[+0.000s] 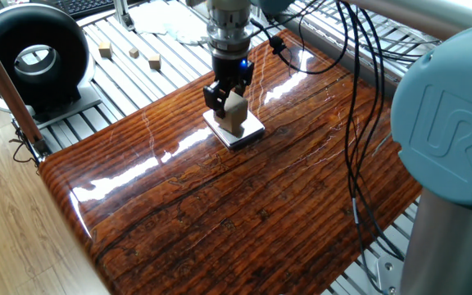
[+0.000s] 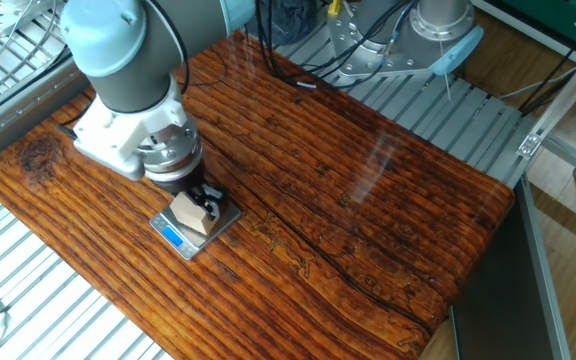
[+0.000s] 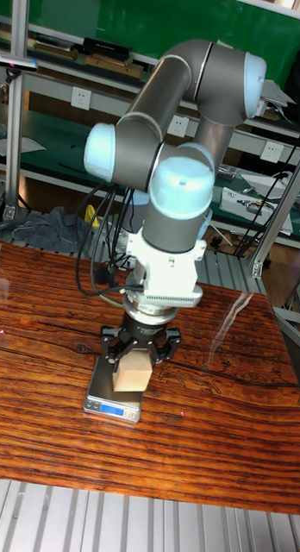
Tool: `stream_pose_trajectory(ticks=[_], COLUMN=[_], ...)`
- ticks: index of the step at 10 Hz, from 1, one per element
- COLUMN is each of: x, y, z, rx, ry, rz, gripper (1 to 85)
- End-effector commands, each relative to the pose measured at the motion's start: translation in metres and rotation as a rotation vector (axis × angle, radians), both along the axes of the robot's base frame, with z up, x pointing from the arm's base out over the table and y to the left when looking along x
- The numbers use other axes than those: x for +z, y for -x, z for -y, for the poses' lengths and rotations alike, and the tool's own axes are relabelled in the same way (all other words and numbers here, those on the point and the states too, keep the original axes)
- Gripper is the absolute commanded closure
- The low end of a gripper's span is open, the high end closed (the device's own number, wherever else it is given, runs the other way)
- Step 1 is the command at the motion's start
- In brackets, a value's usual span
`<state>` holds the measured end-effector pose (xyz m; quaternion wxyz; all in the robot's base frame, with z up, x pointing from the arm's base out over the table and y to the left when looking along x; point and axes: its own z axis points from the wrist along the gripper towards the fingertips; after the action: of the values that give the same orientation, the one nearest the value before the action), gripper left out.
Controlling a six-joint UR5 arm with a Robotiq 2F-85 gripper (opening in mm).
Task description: Remove the object from the scale
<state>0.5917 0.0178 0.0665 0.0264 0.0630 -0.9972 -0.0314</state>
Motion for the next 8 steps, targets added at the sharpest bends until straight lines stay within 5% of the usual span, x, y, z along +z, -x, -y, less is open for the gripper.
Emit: stream_pose_trajectory(ticks=[1, 3, 8], x=[0.017, 0.017, -0.005], y=[-0.006, -0.011, -0.019], z=[-0.033, -0.053, -0.081], rx=[-0.085, -0.152, -0.221], ry=[-0.088, -0.141, -0.08], rz=[0.007, 0.014, 0.056], gripper=[84.7, 84.7, 84.7])
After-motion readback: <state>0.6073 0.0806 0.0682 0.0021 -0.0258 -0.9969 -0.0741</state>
